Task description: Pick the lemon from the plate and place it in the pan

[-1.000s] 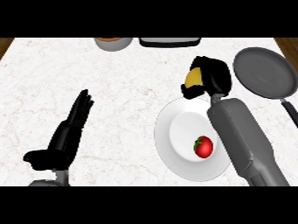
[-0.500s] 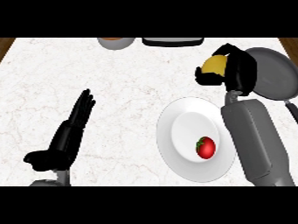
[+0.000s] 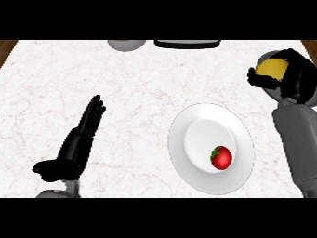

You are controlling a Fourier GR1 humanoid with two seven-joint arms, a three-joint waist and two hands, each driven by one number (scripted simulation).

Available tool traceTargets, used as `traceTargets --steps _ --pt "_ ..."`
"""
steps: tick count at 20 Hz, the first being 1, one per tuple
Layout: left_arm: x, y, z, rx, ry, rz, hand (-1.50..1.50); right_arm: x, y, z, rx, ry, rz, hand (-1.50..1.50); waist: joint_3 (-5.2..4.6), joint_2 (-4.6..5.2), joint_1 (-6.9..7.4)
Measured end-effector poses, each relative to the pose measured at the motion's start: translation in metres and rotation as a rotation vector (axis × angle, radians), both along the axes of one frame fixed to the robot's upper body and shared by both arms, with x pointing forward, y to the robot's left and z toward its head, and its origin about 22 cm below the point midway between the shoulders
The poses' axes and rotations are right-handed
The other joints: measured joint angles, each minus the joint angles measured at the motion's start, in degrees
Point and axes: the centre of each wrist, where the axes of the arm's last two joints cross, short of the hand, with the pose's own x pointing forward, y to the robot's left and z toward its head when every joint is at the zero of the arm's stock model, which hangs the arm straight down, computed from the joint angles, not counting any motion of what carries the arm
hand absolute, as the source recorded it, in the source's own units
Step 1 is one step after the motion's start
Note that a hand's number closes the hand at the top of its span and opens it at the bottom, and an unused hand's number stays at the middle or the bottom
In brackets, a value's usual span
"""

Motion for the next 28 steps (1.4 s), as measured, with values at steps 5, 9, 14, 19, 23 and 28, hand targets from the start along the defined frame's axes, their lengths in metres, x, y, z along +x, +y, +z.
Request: traceTargets --steps 5,9,14,19,23,28 --pt "0.005 -0.003 0.001 0.006 -0.005 -0.016 0.00 0.006 -0.049 -0.001 -0.102 -0.056 -0.106 1.50 0.05 0.30 0.76" --pt "0.006 -0.008 0.002 0.004 -0.010 -0.031 0.00 0.006 -0.078 -0.001 -0.090 -0.137 -0.174 1.50 0.14 0.65 1.56" --pt "0.007 -0.011 0.005 -0.005 -0.017 -0.049 0.00 -0.001 -0.116 0.005 -0.084 -0.177 -0.209 1.50 0.25 1.05 2.41" --pt "0.009 -0.010 0.008 -0.002 -0.030 -0.061 0.00 -0.010 -0.142 0.002 -0.023 -0.098 -0.225 -1.50 0.28 1.47 3.37" --pt "0.011 -0.013 0.013 0.000 -0.039 -0.083 0.00 -0.018 -0.151 -0.010 0.040 0.122 -0.168 -1.50 0.31 1.98 4.50" --pt "0.015 -0.018 0.015 0.001 -0.041 -0.093 0.00 -0.013 -0.144 -0.010 0.172 0.209 -0.064 -1.50 0.47 2.23 4.99"
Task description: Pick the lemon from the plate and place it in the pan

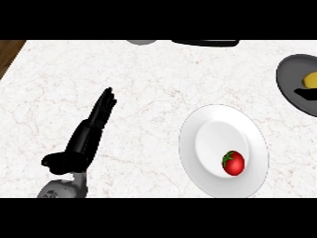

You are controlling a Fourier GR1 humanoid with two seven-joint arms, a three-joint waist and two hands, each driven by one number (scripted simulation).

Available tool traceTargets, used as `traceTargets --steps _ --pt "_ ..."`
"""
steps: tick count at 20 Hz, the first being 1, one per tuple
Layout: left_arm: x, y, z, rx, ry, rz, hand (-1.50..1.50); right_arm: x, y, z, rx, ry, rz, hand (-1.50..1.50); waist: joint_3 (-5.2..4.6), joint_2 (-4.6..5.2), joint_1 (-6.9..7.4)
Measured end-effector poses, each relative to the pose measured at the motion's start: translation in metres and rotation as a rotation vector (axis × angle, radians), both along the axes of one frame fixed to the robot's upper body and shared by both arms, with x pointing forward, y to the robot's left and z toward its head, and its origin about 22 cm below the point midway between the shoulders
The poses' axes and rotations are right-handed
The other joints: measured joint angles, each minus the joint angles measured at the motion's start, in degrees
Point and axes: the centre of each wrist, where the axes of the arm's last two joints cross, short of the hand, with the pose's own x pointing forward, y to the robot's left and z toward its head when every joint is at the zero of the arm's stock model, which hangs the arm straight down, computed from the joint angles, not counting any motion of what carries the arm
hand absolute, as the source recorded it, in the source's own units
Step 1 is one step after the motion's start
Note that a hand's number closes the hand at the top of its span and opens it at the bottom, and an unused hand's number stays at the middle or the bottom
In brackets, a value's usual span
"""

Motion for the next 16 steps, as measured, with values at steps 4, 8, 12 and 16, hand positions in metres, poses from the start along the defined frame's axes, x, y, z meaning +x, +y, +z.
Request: traceTargets --steps 4,8,12,16 --pt "0.003 0.001 0.002 0.000 0.001 0.005 0.00 0.004 0.000 0.007 0.052 -0.086 0.029 -1.50 0.08 0.01 -0.20" --pt "-0.001 -0.001 -0.001 -0.007 0.013 0.008 0.00 0.004 -0.001 0.009 0.109 -0.235 0.017 -1.50 0.09 -0.24 -0.61" --pt "-0.001 0.004 -0.002 -0.004 0.014 0.026 0.00 -0.004 -0.013 0.009 0.195 -0.343 0.014 -1.50 0.01 -0.55 -1.51" --pt "0.000 0.009 -0.003 -0.003 0.015 0.048 0.00 -0.019 -0.034 0.008 0.305 -0.408 0.037 -1.50 -0.06 -0.89 -2.34"
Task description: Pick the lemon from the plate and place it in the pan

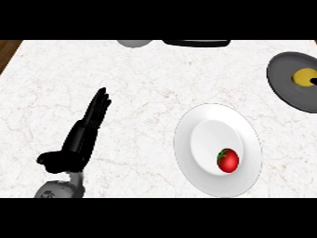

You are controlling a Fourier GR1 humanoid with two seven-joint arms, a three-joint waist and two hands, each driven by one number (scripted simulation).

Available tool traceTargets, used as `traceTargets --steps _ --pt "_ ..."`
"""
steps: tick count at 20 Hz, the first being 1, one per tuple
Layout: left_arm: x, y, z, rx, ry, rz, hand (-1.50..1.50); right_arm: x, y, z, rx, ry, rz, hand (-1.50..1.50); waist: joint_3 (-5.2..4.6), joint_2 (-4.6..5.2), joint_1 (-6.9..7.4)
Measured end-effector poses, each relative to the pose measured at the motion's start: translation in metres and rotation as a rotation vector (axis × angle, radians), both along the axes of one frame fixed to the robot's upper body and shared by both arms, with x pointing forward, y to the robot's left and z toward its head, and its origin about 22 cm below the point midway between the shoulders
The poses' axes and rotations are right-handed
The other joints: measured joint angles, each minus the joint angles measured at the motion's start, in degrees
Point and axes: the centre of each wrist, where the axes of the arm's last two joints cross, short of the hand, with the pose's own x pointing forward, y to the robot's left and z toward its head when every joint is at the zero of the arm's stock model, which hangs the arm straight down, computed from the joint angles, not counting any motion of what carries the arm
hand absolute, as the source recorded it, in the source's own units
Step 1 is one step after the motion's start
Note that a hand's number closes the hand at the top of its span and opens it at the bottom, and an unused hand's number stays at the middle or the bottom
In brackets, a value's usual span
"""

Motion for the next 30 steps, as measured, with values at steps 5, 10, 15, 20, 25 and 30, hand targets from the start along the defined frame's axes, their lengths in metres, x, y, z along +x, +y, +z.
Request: traceTargets --steps 5,10,15,20,25,30 --pt "-0.003 0.004 -0.004 -0.008 0.009 0.012 0.00 -0.026 -0.023 -0.013 0.113 -0.057 0.116 -1.50 -0.10 -0.47 -0.93" --pt "0.000 0.008 -0.002 0.002 0.019 0.022 0.00 -0.054 -0.041 -0.030 0.143 -0.072 0.228 -1.50 -0.20 -0.85 -1.65" --pt "-0.006 0.009 -0.006 0.005 0.026 0.029 0.00 -0.074 -0.048 -0.045 0.130 -0.081 0.282 -1.50 -0.24 -1.05 -1.86" --pt "-0.009 0.002 -0.005 0.004 0.024 0.026 0.00 -0.085 -0.048 -0.059 0.105 -0.075 0.299 -1.50 -0.26 -1.15 -1.99" --pt "-0.008 0.007 -0.008 0.003 0.021 0.031 0.00 -0.092 -0.049 -0.064 0.089 -0.048 0.312 -1.50 -0.29 -1.22 -2.14" --pt "-0.006 0.005 -0.008 -0.001 0.022 0.037 0.00 -0.094 -0.049 -0.066 0.062 -0.027 0.306 -1.50 -0.32 -1.31 -2.34"
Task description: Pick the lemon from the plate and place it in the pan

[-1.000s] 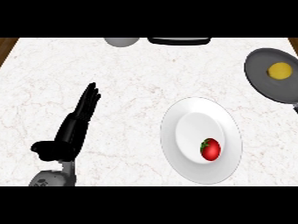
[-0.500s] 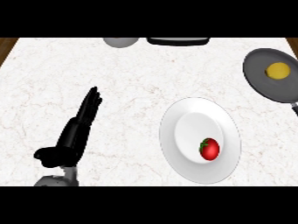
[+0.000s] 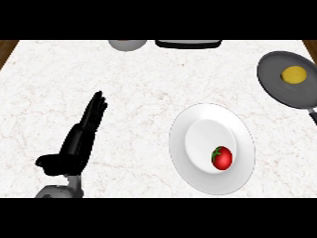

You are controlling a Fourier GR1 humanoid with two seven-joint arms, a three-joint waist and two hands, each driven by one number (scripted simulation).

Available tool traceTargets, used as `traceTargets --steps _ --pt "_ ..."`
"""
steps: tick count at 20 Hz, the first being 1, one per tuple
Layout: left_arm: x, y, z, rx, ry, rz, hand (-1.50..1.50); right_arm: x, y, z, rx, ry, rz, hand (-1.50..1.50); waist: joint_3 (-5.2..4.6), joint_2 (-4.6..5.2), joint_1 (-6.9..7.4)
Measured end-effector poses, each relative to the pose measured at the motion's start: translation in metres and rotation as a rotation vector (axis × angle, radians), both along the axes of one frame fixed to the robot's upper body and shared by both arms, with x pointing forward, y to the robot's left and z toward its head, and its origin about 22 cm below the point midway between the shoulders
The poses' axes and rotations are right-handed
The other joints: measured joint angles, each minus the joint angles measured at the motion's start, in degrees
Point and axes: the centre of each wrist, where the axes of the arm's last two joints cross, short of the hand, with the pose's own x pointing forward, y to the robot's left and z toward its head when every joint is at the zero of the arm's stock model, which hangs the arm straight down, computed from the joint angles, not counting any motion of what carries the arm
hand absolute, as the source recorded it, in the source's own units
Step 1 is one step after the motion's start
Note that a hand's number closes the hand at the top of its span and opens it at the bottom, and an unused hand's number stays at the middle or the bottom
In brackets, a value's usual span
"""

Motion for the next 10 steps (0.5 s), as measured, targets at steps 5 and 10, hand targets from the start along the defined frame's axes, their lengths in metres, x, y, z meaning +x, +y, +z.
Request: traceTargets --steps 5,10 --pt "0.0016 0.0049 -0.0026 0.002 0.006 -0.003 0.00 -0.0026 -0.0064 0.0059 -0.024 0.024 -0.014 -1.50 -0.01 -0.02 -0.04" --pt "0.0005 0.0026 -0.0034 0.002 0.010 0.000 0.00 -0.0025 -0.0034 0.0029 -0.075 0.024 -0.025 -1.50 -0.03 -0.08 -0.14"
